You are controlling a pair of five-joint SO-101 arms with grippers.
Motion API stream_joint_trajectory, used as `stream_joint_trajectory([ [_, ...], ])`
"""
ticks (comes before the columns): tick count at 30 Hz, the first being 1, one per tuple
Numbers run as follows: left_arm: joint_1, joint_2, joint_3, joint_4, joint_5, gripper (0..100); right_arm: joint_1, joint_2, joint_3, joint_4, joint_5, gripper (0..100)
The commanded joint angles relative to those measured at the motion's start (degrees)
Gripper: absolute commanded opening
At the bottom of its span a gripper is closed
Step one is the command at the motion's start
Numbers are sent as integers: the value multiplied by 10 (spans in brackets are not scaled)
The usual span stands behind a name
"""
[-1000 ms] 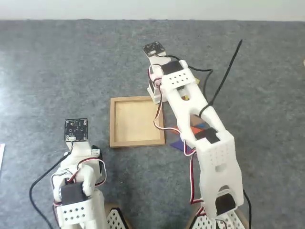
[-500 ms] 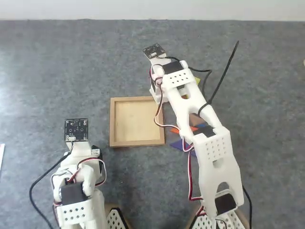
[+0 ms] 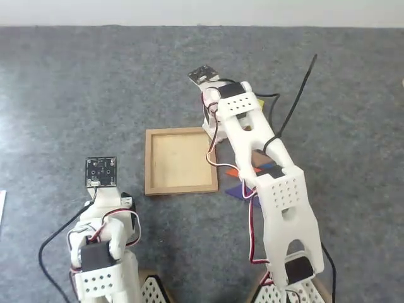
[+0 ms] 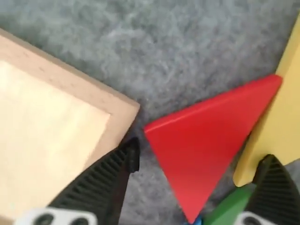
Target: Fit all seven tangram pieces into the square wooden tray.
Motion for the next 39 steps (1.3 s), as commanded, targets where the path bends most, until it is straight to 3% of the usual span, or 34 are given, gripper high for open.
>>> stream_joint_trajectory([
  [1,1,-11,-7,2,0,81,4,-1,-13,7,33,369],
  [9,1,-11,-7,2,0,81,16,-2,-21,7,184,369],
  [13,1,-11,-7,2,0,81,12,-2,-51,35,211,369],
  [22,1,-11,-7,2,0,81,7,15,-83,101,200,368],
  [28,1,-11,-7,2,0,81,-41,20,-83,98,55,368],
  [35,1,-11,-7,2,0,81,-20,47,-86,81,84,364],
  [39,1,-11,-7,2,0,81,-19,47,-86,78,84,257],
])
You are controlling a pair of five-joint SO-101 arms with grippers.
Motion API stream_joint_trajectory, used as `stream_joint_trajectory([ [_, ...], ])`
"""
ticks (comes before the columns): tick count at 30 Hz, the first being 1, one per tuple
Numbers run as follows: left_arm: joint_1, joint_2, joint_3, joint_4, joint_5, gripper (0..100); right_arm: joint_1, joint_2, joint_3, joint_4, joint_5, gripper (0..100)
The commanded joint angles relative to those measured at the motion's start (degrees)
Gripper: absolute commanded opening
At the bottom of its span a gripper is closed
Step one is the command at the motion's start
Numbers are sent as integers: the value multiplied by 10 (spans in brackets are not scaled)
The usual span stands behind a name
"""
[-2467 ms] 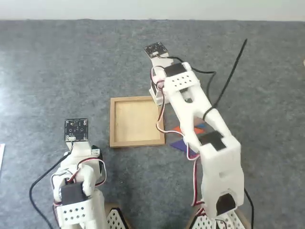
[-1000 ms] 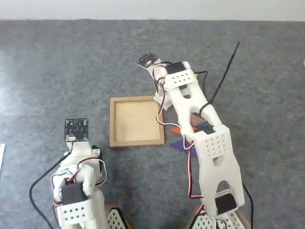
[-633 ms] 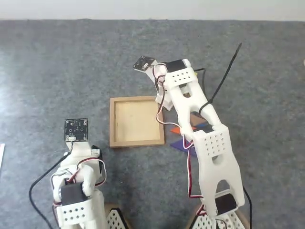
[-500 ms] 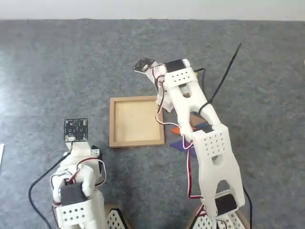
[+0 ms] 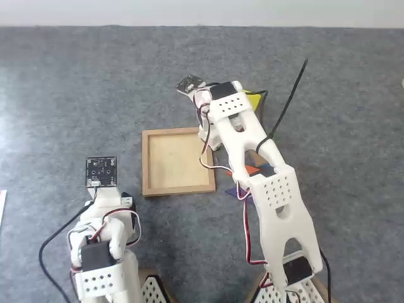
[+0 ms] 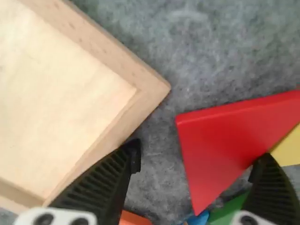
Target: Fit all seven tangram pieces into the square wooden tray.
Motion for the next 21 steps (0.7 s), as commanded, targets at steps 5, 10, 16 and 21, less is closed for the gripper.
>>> stream_joint_trajectory([
  [5,1,-11,-7,2,0,81,16,2,-10,-20,11,84],
  [10,1,-11,-7,2,0,81,36,-23,-10,-15,12,86],
  [16,1,-11,-7,2,0,81,52,-65,-9,10,38,80],
  [21,1,-11,-7,2,0,81,50,-73,-9,11,40,64],
])
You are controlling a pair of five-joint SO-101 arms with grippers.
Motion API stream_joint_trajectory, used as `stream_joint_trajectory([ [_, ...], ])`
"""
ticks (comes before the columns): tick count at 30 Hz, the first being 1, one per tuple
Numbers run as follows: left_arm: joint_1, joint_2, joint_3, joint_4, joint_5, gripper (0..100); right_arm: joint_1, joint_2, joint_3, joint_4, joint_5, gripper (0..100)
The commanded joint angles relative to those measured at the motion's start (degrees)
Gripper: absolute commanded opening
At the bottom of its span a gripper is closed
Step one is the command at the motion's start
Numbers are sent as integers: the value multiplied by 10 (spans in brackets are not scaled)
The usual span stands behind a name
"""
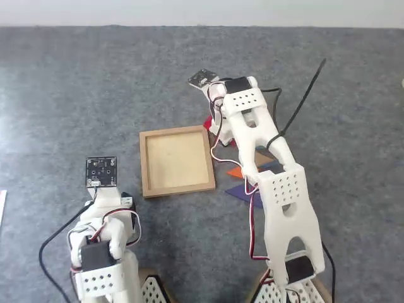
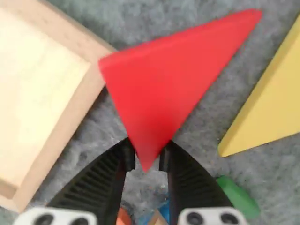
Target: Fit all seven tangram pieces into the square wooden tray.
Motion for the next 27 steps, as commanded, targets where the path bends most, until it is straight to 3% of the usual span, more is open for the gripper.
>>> stream_joint_trajectory([
  [1,1,-11,-7,2,0,81,7,-55,-10,6,5,65],
  [4,1,-11,-7,2,0,81,8,-65,-11,4,-2,76],
  [11,1,-11,-7,2,0,81,-37,-145,-11,3,-135,243],
  [18,1,-11,-7,2,0,81,-86,-125,-10,-60,-279,361],
  [27,1,-11,-7,2,0,81,-113,-69,-11,-99,-286,404],
])
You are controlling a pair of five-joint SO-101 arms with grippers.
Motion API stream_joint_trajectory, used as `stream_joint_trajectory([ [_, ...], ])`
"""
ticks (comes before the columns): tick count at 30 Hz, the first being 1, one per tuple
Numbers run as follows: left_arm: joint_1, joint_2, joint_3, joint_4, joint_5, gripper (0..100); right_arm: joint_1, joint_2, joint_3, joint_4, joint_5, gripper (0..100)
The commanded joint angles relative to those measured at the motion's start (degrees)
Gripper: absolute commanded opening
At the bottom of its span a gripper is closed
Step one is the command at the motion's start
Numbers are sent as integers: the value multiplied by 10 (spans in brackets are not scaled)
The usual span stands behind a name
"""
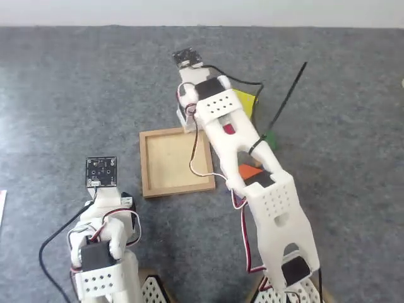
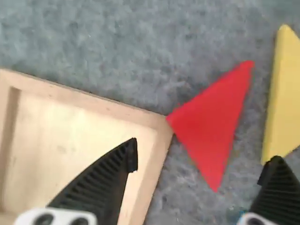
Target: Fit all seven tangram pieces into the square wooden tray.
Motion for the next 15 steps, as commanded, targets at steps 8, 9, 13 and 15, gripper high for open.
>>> stream_joint_trajectory([
  [8,1,-11,-7,2,0,81,16,34,-11,-49,-6,403],
  [9,1,-11,-7,2,0,81,23,36,-11,-54,-6,403],
  [13,1,-11,-7,2,0,81,48,38,-11,-59,-4,402],
  [15,1,-11,-7,2,0,81,52,51,-11,-59,-2,402],
])
